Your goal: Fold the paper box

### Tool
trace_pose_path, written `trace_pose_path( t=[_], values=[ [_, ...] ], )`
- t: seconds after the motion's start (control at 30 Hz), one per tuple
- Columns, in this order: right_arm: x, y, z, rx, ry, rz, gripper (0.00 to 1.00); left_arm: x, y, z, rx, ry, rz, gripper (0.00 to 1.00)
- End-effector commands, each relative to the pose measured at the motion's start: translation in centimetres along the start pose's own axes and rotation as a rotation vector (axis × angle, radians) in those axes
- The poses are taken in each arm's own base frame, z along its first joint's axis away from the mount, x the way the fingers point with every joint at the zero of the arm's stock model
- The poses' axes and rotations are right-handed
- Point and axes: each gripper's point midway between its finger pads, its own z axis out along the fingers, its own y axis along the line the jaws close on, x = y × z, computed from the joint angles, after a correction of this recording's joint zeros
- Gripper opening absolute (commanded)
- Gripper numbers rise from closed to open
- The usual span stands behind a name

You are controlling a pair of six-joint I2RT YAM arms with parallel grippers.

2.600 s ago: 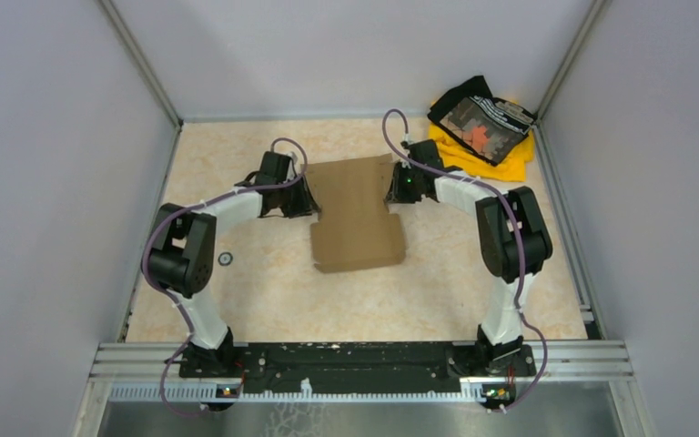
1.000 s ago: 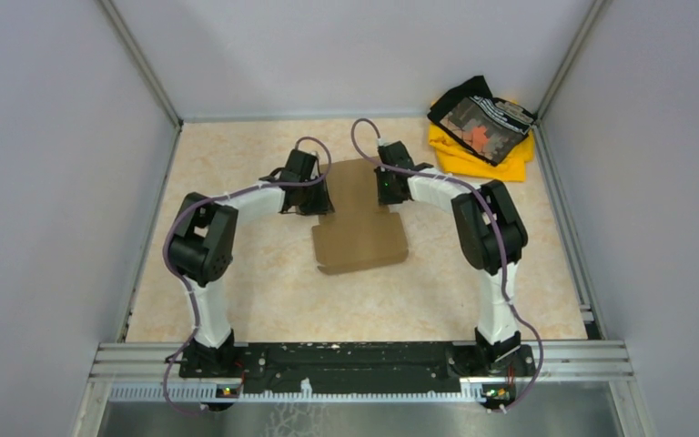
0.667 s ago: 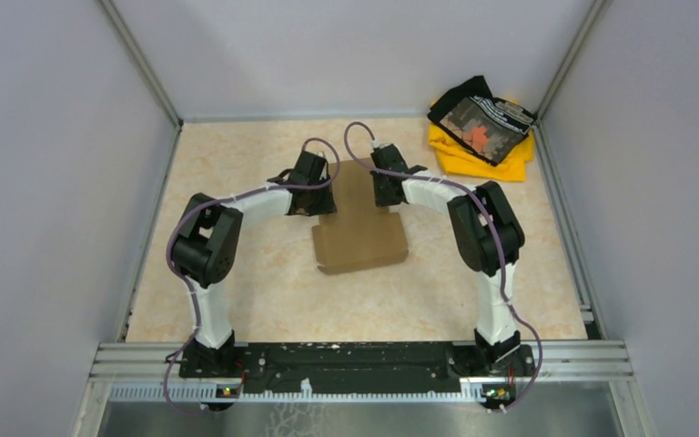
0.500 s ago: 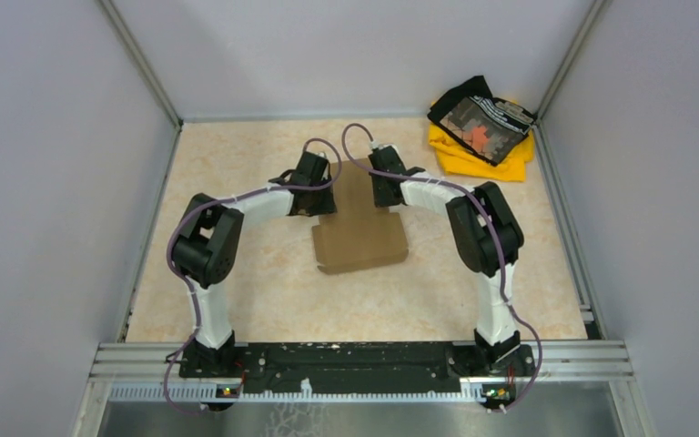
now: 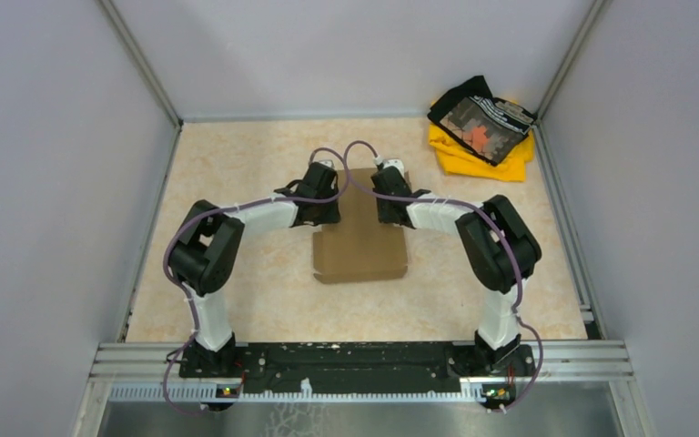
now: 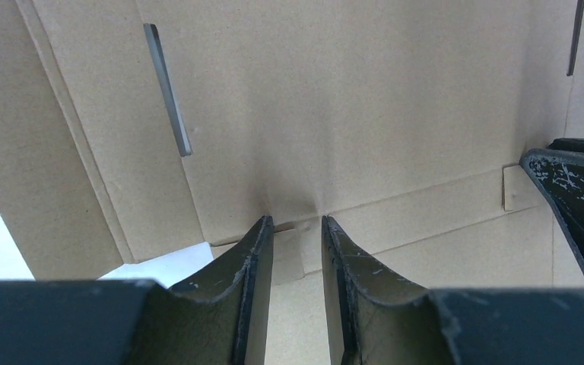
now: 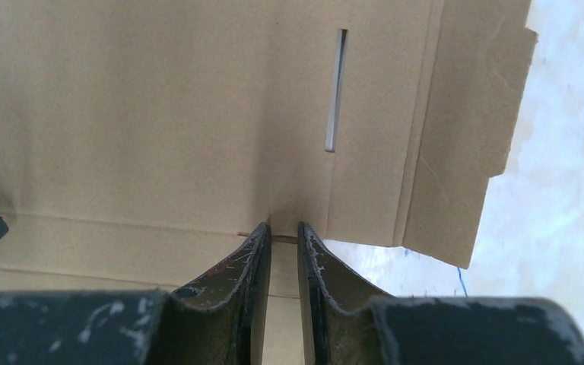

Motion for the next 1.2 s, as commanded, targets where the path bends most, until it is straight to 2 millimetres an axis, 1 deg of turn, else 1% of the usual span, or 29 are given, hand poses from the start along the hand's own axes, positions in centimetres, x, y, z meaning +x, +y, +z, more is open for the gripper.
trace_pose_path(
  t=[0.0, 0.2, 0.27, 0.4, 0.5, 0.6, 0.7, 0.8, 0.87, 0.9, 1.0, 1.07, 1.17],
  values=[
    [9.9, 0.3, -1.9, -0.014, 0.255, -0.063, 0.2, 8.6, 0.8, -0.3, -0.034, 0.223, 0.048, 0.35],
    [12.1, 0.9, -4.0, -0.034, 0.263, -0.072, 0.2, 11.7, 0.2, -1.4, -0.038, 0.255, 0.08, 0.35],
    [13.0, 1.0, -4.5, -0.044, 0.272, -0.069, 0.2, 12.5, 0.1, -1.8, -0.039, 0.259, 0.086, 0.35],
    [14.0, 1.6, -5.3, -0.079, 0.283, -0.059, 0.2, 14.1, 0.0, -2.6, -0.033, 0.277, 0.103, 0.35],
    [14.1, 1.6, -6.0, -0.098, 0.282, -0.051, 0.2, 15.0, 0.1, -3.5, -0.027, 0.284, 0.104, 0.35],
    [13.2, 1.9, -6.9, -0.115, 0.262, -0.046, 0.2, 15.0, 0.0, -4.5, -0.014, 0.275, 0.106, 0.35],
    [10.8, 2.5, -8.1, -0.133, 0.215, -0.043, 0.2, 13.5, -0.3, -5.4, -0.017, 0.244, 0.119, 0.36],
    [7.4, 3.1, -9.6, -0.149, 0.155, -0.046, 0.21, 10.0, -1.9, -6.6, -0.007, 0.182, 0.15, 0.38],
    [4.6, 3.6, -10.9, -0.169, 0.107, -0.038, 0.22, 7.5, -2.9, -7.4, 0.005, 0.136, 0.174, 0.42],
    [3.4, 3.8, -11.5, -0.181, 0.084, -0.033, 0.22, 6.3, -3.4, -7.8, 0.008, 0.113, 0.178, 0.46],
    [0.4, 4.0, -12.9, -0.214, 0.032, -0.014, 0.24, 2.9, -4.3, -8.7, 0.028, 0.058, 0.168, 0.5],
    [-1.1, 3.6, -13.3, -0.231, 0.011, 0.004, 0.24, 1.0, -4.5, -9.0, 0.046, 0.028, 0.152, 0.52],
    [-2.7, 1.3, -12.9, -0.238, -0.007, 0.073, 0.24, -1.5, -3.8, -9.0, 0.054, -0.006, 0.12, 0.52]
  ],
)
